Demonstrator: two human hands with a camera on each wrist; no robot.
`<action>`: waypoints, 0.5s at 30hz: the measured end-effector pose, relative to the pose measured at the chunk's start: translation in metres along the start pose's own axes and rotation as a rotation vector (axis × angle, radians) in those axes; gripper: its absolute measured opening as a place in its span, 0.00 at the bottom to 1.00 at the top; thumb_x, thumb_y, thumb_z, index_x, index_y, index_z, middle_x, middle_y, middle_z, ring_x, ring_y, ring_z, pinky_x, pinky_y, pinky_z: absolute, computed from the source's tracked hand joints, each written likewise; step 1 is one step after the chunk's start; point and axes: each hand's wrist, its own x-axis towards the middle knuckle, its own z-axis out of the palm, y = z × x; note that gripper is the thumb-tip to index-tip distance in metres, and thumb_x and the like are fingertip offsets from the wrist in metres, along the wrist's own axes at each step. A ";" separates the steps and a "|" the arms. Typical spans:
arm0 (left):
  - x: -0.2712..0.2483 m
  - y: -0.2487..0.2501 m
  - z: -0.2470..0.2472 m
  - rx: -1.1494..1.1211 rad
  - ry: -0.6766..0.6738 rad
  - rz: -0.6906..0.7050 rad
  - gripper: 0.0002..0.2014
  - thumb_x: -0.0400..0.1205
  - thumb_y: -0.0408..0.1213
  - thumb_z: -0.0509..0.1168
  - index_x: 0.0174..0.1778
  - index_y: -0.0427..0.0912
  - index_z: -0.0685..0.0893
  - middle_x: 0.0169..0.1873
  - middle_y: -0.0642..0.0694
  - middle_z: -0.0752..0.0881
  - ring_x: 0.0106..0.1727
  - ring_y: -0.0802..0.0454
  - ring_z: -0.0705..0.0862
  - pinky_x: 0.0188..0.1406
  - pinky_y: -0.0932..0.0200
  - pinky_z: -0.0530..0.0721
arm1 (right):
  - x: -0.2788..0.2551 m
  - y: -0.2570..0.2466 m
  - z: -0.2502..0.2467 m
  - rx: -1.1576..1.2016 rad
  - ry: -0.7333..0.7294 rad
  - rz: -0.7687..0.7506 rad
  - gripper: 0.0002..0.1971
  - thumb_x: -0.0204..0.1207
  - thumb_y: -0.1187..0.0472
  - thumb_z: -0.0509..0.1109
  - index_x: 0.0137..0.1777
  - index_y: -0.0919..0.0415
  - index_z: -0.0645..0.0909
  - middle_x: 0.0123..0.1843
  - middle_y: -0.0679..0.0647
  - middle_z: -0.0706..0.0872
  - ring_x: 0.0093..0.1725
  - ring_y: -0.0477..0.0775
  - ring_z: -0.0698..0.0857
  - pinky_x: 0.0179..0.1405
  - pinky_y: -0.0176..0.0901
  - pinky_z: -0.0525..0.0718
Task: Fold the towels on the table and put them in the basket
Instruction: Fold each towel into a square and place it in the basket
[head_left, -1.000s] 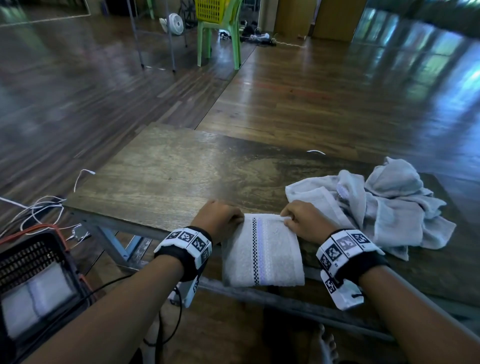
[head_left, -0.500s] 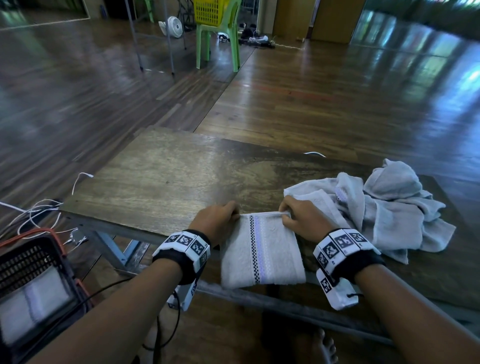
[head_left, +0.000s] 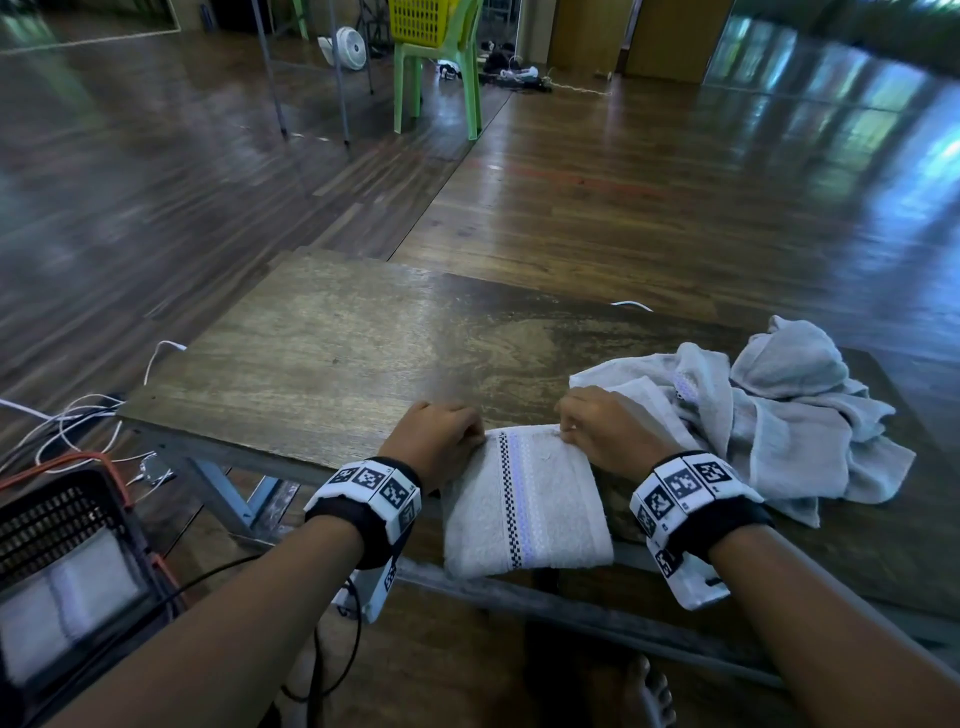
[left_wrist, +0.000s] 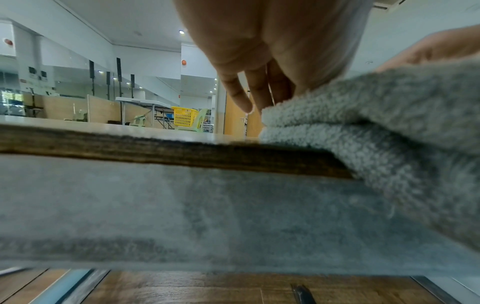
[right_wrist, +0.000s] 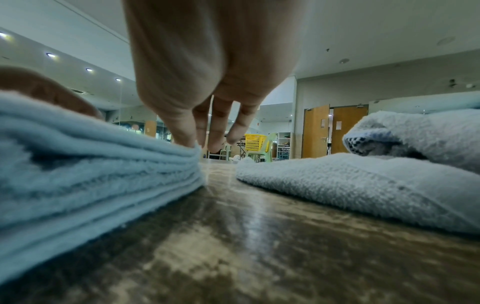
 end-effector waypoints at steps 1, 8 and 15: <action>0.001 0.001 0.000 -0.005 -0.002 -0.010 0.08 0.83 0.39 0.60 0.48 0.42 0.83 0.47 0.49 0.86 0.46 0.47 0.84 0.49 0.58 0.70 | -0.001 0.000 0.000 0.040 -0.007 0.017 0.02 0.75 0.61 0.69 0.43 0.59 0.79 0.46 0.52 0.84 0.46 0.55 0.82 0.46 0.50 0.81; 0.006 0.000 -0.002 -0.103 -0.069 -0.170 0.05 0.83 0.38 0.58 0.47 0.42 0.78 0.43 0.42 0.87 0.43 0.42 0.82 0.44 0.47 0.82 | 0.002 0.001 0.003 0.179 0.052 0.112 0.05 0.77 0.63 0.67 0.41 0.55 0.75 0.35 0.51 0.85 0.36 0.52 0.83 0.40 0.54 0.84; 0.005 0.002 -0.003 0.038 0.016 -0.207 0.07 0.82 0.38 0.58 0.52 0.48 0.81 0.51 0.50 0.86 0.55 0.48 0.82 0.62 0.54 0.65 | 0.002 -0.010 0.012 -0.087 0.156 0.003 0.04 0.69 0.66 0.75 0.37 0.57 0.87 0.42 0.55 0.84 0.42 0.60 0.83 0.37 0.46 0.79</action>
